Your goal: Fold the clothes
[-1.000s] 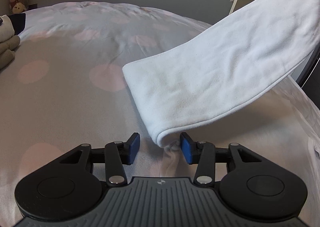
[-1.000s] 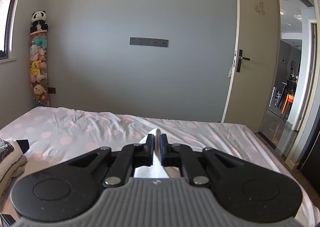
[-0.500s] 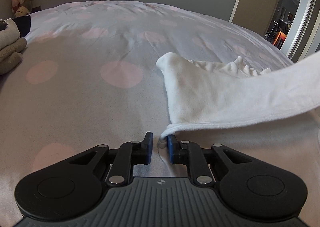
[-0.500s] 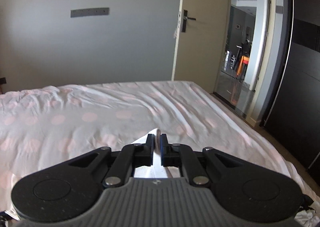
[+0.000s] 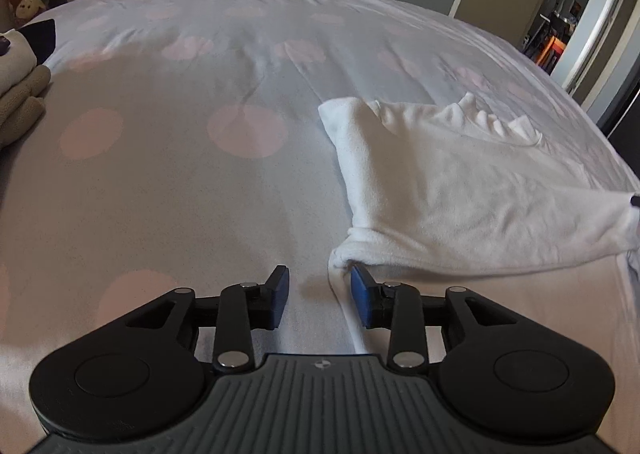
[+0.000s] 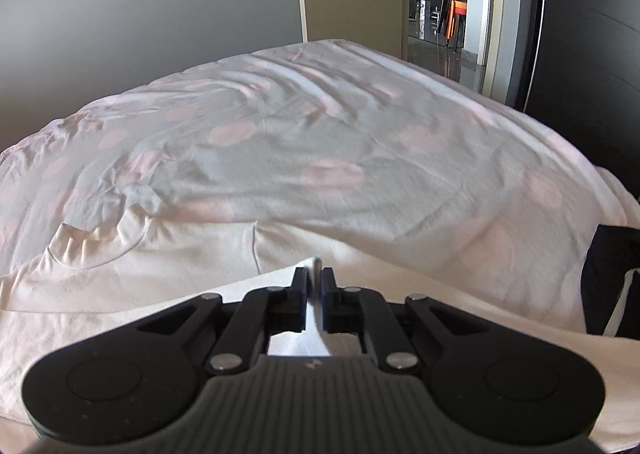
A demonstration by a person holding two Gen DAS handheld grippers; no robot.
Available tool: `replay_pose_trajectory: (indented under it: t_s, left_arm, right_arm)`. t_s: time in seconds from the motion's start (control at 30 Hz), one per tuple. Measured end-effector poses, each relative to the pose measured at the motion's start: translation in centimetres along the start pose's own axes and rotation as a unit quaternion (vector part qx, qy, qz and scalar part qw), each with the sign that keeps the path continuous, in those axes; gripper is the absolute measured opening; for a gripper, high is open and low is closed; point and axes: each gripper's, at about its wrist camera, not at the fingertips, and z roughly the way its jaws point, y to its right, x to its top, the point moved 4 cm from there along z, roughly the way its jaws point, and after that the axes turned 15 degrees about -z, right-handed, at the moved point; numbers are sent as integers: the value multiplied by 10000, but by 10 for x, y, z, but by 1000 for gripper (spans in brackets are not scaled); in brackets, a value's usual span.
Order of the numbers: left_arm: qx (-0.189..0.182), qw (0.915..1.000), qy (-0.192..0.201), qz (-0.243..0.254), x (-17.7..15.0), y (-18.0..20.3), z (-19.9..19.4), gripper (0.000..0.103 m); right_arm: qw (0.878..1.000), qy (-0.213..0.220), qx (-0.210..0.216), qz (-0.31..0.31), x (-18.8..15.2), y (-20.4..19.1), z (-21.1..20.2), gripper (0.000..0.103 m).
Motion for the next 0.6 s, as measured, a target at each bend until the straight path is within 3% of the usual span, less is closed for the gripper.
replay_pose_trajectory:
  t_s: [0.07, 0.3, 0.47, 0.5, 0.53, 0.6]
  left_arm:
    - [-148, 9996, 58, -215, 12, 1, 1, 45]
    - [-136, 9993, 297, -163, 66, 25, 39, 47]
    - [-136, 9994, 157, -272, 85, 34, 66, 47]
    - [-143, 9993, 146, -309, 86, 32, 68, 42]
    - [-150, 9992, 134, -346, 87, 31, 70, 21]
    - [-164, 9989, 111, -419, 89, 28, 74, 6]
  right_arm:
    - [9999, -66, 89, 111, -8, 6, 5, 8]
    - [9991, -60, 408, 135, -11, 15, 21, 8]
    - [9985, -47, 544, 80, -9, 13, 28, 8]
    - [9985, -54, 546, 57, -9, 12, 28, 8]
    - [9985, -61, 548, 34, -10, 11, 29, 8]
    - [9985, -85, 545, -11, -10, 12, 31, 8]
